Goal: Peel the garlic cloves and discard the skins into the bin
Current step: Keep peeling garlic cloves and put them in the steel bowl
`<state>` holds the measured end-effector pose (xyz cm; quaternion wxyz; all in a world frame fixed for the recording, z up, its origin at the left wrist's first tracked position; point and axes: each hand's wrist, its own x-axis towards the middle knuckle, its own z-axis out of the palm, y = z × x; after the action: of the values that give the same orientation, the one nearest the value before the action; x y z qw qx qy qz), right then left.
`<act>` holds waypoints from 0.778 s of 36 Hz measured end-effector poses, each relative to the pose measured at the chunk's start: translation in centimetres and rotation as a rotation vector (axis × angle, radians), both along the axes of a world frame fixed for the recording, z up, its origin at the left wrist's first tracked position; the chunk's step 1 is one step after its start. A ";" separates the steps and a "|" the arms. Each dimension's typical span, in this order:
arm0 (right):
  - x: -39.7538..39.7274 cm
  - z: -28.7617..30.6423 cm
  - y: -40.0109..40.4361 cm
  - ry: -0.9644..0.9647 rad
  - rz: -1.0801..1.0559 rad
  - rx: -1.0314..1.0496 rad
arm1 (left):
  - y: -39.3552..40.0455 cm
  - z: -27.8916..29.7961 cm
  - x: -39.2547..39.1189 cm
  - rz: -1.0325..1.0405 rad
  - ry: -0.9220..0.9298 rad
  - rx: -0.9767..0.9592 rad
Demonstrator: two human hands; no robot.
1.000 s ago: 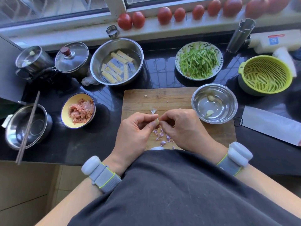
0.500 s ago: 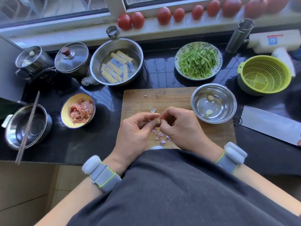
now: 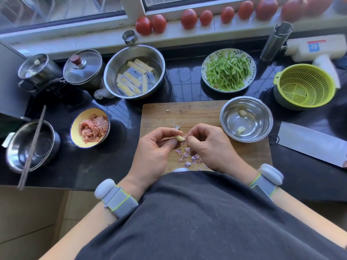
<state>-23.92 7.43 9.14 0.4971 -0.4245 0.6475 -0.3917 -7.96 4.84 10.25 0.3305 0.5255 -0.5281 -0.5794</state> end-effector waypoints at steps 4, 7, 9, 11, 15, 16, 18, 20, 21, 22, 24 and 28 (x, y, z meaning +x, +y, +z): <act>-0.2 -0.3 -0.1 -0.011 -0.028 0.026 | -0.2 -0.1 0.2 0.034 0.006 0.019; -0.4 -0.7 -0.2 0.001 -0.042 0.048 | -0.1 -0.2 0.3 0.075 0.060 0.068; -0.6 -1.2 -0.2 0.019 -0.051 0.065 | 0.0 -0.1 0.1 0.102 0.108 0.112; -0.7 -2.1 -0.3 0.073 -0.058 0.083 | -0.1 0.0 0.0 0.131 0.167 0.166; -1.2 -4.7 -0.7 0.344 -0.004 0.158 | -0.4 -0.2 0.2 0.216 0.327 0.385; -1.3 -5.2 -0.8 0.415 0.019 0.176 | -0.5 -0.3 0.3 0.233 0.370 0.451; -1.4 -6.3 -0.9 0.515 0.059 0.183 | -0.6 -0.4 0.6 0.260 0.446 0.572; -1.5 -7.2 -0.9 0.591 0.104 0.178 | -0.8 -0.5 0.8 0.274 0.496 0.647; -1.5 -7.6 -0.9 0.625 0.138 0.172 | -0.8 -0.6 0.9 0.276 0.506 0.669; -1.5 -7.8 -0.9 0.658 0.183 0.170 | -0.9 -0.7 1.0 0.280 0.509 0.683; -1.6 -7.8 -0.8 0.684 0.265 0.146 | -1.0 -0.9 1.2 0.289 0.508 0.711; -1.5 -7.1 -1.1 0.660 0.169 0.118 | -1.1 -1.5 1.3 0.316 0.483 0.777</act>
<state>-25.43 6.36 2.06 0.3153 -0.5510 0.7575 -0.1526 -6.67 3.71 8.73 0.3069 0.5344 -0.0948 -0.7818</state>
